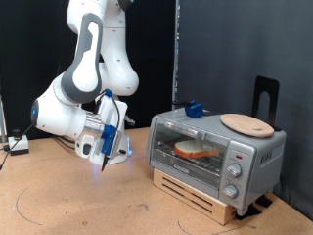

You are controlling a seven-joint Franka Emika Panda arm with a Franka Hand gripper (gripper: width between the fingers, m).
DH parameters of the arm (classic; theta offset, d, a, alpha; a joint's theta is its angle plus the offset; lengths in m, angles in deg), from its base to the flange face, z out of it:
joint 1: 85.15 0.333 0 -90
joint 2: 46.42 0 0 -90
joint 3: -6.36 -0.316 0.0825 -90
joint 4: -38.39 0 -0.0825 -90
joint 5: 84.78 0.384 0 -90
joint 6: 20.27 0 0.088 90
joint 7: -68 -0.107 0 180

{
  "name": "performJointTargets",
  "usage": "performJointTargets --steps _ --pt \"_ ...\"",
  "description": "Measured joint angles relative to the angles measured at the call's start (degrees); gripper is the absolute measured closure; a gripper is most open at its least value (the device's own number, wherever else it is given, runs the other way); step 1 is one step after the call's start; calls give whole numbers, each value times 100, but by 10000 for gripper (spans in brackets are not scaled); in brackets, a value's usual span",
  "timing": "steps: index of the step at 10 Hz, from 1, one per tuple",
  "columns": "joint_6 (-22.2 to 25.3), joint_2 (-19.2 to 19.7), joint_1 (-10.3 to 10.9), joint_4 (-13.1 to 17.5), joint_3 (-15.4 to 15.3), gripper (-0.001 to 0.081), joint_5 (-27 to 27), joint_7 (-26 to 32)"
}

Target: Make a piece of toast with the oven

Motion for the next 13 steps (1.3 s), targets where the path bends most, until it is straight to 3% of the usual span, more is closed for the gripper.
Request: performJointTargets --steps 1,4,6,8,9,11,12,13 --pt "218 26 1 56 -15 -3 -263 -138" --pt "312 445 166 439 -265 -3 -56 -814" --pt "234 852 352 751 -402 -3 42 -1658" --pt "-676 971 516 711 -490 -3 903 -2158" --pt "-549 980 511 728 -489 -3 764 -2104" --pt "385 1297 556 1112 -515 -3 188 -2112" --pt "426 1607 674 1394 -566 -3 -96 -2083" --pt "169 1829 814 1579 -599 -3 -287 -2079"
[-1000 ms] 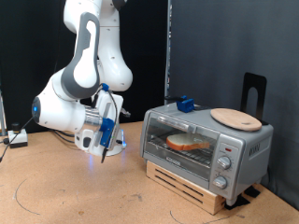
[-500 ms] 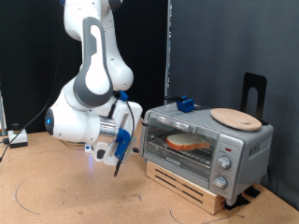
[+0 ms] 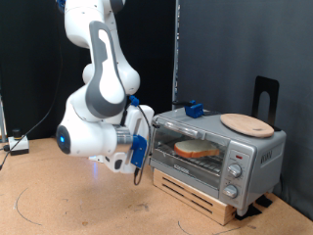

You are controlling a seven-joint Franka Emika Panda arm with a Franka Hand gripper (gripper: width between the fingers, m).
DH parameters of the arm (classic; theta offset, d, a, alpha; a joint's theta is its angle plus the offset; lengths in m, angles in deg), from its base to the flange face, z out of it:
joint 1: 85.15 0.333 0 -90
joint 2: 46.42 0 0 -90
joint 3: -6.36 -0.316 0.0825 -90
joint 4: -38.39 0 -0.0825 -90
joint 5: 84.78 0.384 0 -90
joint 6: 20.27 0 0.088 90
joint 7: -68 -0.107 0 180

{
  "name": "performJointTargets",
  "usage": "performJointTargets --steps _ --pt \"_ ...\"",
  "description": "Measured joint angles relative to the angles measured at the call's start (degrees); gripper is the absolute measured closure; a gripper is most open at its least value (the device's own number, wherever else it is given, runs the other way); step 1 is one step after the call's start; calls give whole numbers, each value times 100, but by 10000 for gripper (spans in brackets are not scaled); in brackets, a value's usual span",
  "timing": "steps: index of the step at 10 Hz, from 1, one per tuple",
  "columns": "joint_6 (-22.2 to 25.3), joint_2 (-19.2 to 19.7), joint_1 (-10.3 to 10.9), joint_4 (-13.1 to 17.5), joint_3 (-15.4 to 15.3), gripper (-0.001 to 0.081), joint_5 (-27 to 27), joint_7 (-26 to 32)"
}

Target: Make a piece of toast with the oven

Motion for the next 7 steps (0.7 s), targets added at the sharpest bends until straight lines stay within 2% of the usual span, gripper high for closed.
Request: performJointTargets --steps 2,3,4,5,6,7 --pt "-1124 180 289 146 -85 -3 -9 80" --pt "-1954 212 386 131 -196 -3 449 375" --pt "-2501 212 431 59 -263 -3 777 666" --pt "-2279 216 431 77 -241 -3 632 533" --pt "-1794 265 423 170 -234 -3 467 507" --pt "-1545 382 441 326 -255 -3 355 626"
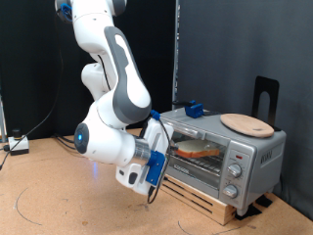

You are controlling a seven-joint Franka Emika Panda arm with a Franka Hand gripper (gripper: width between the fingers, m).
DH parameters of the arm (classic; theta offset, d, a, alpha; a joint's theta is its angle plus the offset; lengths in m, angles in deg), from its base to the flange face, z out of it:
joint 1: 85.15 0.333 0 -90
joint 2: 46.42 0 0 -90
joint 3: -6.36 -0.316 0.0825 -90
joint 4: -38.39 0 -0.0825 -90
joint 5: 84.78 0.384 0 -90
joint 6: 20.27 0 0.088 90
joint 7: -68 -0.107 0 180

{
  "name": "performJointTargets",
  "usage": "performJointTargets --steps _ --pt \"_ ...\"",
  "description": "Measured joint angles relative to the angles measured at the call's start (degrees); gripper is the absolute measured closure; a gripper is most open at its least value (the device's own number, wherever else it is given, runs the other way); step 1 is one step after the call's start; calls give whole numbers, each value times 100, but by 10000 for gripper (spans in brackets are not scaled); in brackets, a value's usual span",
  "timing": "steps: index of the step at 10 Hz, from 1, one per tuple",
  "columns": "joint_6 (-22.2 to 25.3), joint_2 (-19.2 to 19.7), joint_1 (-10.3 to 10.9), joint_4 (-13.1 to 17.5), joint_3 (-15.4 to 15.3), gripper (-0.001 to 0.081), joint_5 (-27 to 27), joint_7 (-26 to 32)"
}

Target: Make a piece of toast with the oven

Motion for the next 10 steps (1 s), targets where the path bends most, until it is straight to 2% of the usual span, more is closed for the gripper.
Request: performJointTargets --steps 2,5,6,8,10 --pt "126 409 228 427 -28 -3 -384 60" --pt "-38 1005 483 911 -32 -3 -67 -327" --pt "-37 1004 483 907 -32 -3 -125 -301" --pt "297 1083 489 1000 -30 -3 -360 -122" --pt "49 1403 575 1188 -29 -3 -357 32"
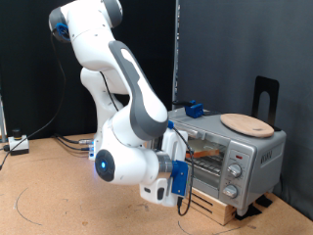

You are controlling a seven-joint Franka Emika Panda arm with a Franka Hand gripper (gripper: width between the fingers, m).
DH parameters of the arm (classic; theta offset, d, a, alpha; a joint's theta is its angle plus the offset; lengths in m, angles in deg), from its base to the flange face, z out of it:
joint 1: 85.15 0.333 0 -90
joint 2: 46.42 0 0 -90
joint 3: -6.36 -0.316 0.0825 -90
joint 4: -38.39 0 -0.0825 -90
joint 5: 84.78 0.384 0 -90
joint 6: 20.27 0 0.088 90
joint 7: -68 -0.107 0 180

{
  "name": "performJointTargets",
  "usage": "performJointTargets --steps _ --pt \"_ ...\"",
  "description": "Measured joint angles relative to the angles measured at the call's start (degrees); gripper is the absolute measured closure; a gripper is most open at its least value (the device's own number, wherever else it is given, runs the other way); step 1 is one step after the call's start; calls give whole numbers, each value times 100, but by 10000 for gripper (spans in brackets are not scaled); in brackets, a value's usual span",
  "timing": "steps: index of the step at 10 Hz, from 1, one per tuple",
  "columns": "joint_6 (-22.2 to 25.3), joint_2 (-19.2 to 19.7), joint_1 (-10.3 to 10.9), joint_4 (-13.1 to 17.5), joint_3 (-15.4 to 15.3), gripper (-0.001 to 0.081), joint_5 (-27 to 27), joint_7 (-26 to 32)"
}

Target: Make a piece of toast with the oven

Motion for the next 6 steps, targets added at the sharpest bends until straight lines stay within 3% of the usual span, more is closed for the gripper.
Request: performJointTargets --steps 3,5,6 --pt "-435 632 173 434 -8 -3 435 -90" --pt "-452 848 205 603 -10 -3 503 -163" --pt "-187 867 203 631 7 -3 466 -239"
